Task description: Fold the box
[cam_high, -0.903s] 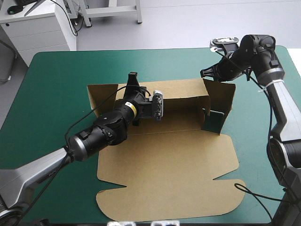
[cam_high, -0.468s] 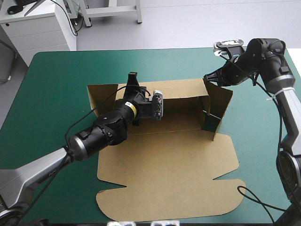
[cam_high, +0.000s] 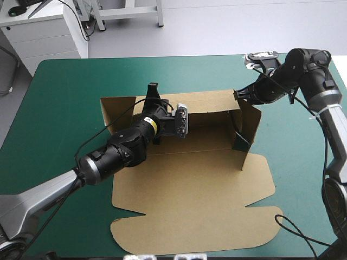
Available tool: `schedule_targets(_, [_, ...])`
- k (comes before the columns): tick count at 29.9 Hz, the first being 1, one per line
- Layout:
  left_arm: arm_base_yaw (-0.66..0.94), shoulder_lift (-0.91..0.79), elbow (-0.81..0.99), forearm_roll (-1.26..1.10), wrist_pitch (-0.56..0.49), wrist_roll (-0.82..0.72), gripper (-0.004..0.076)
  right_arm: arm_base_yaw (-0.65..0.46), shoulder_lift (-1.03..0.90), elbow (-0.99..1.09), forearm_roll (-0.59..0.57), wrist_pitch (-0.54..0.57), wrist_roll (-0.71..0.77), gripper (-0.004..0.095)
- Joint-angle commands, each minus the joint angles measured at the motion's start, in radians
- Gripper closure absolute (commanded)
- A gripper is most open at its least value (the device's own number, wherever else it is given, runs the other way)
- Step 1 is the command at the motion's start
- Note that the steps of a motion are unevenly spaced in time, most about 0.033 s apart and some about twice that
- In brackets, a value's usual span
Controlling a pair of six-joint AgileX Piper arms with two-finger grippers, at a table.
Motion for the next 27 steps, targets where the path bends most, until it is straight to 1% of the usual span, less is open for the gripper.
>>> schedule_targets(1, [-0.002,-0.022,-0.011,-0.022,0.042,-0.022,0.0731,-0.005,-0.070,-0.021,0.031,0.009,-0.013,0.0733])
schedule_targets(2, [-0.002,-0.022,-0.011,-0.022,0.044,-0.010,0.0731,-0.005,-0.074,-0.021,0.031,0.009,-0.011,0.0641])
schedule_targets(4, [-0.002,-0.022,-0.011,-0.022,0.047,-0.010,0.0731,-0.005,-0.081,-0.019,0.031,0.009,-0.007,0.0511])
schedule_targets(5, [-0.002,-0.022,-0.011,-0.022,0.049,-0.010,0.0731,-0.005,-0.086,-0.010,0.031,0.009,-0.007,0.0461])
schedule_targets(6, [-0.002,-0.022,-0.011,-0.022,0.051,-0.010,0.0731,-0.005,-0.091,0.000,0.027,0.009,-0.007,0.0436])
schedule_targets(12, [-0.002,-0.022,-0.011,-0.022,0.055,-0.017,0.0731,-0.005,-0.111,0.092,0.018,0.009,-0.004,0.0468])
schedule_targets(17, [-0.002,-0.022,-0.011,-0.022,0.059,-0.017,0.0731,-0.005,-0.152,0.152,0.031,0.009,-0.009,0.0467])
schedule_targets(27, [-0.002,-0.022,-0.011,-0.022,0.064,-0.018,0.0731,-0.005,-0.235,0.169,0.045,0.009,-0.011,0.0467])
